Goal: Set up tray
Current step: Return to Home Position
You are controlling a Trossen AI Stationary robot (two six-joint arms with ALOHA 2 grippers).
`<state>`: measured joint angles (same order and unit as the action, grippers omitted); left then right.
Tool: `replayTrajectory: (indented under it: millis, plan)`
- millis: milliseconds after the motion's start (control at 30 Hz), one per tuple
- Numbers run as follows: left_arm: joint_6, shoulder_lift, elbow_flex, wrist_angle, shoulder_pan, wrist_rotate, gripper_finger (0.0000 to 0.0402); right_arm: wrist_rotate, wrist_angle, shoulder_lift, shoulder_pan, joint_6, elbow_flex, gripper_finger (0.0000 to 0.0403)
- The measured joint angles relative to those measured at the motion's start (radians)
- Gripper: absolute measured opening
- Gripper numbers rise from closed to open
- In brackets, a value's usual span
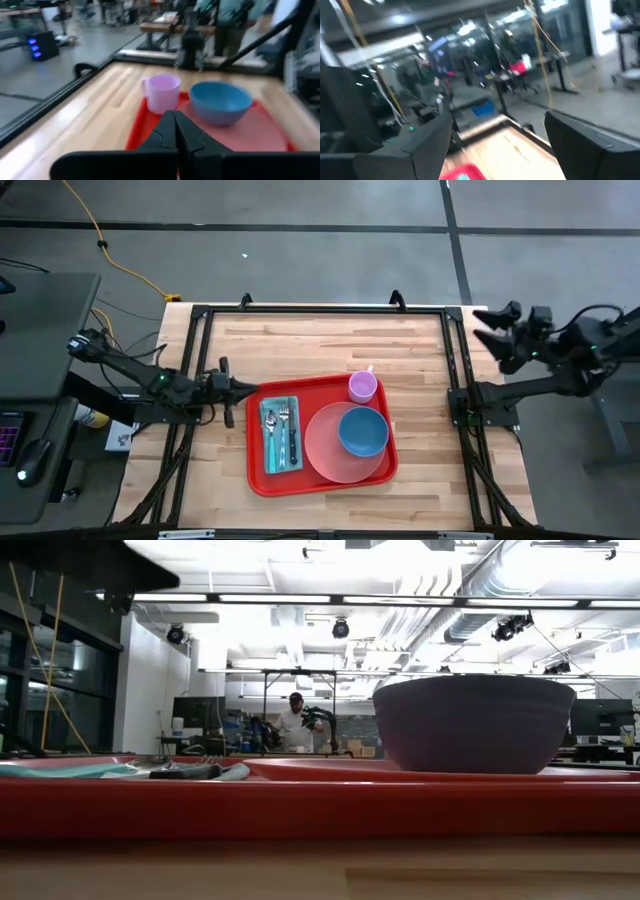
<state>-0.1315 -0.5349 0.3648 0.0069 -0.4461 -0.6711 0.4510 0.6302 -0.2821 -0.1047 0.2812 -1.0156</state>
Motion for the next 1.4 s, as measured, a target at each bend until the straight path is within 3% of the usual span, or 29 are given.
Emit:
replayTrajectory:
  millis: [167, 367, 567, 800, 1000, 1133, 1233, 1400]
  plan:
    - [-0.004, -0.004, -0.084, 0.170, 0.001, 0.079, 0.0010, -0.096, -0.343, 0.060, 0.000, -0.090, 0.233, 0.0298]
    - [0.045, -0.039, -0.169, 0.350, 0.012, 0.096, 0.0032, -0.172, -0.819, 0.101, 0.000, -0.184, 0.531, 0.0298]
    - [0.104, -0.096, -0.186, 0.463, 0.164, 0.241, 0.0015, -0.217, -1.123, 0.069, 0.000, -0.192, 0.730, 0.0298]
    - [0.117, -0.209, -0.186, 0.524, 0.444, 0.542, 0.0031, -0.212, -1.179, 0.047, 0.000, -0.176, 0.787, 0.0298]
    - [0.136, -0.331, -0.185, 0.657, 0.634, 0.745, 0.0038, -0.118, -1.122, 0.046, 0.000, -0.175, 0.787, 0.0298]
    - [0.172, -0.347, -0.185, 0.642, 0.685, 0.782, 0.0022, -0.129, -1.130, 0.047, -0.001, -0.134, 0.787, 0.0298]
    - [0.281, -0.346, -0.183, 0.574, 0.697, 0.768, 0.0019, -0.095, -1.127, 0.047, -0.001, -0.074, 0.787, 0.0298]
    - [0.412, -0.337, -0.184, 0.483, 0.677, 0.780, 0.0043, -0.079, -1.105, 0.047, 0.000, 0.019, 0.787, 0.0298]
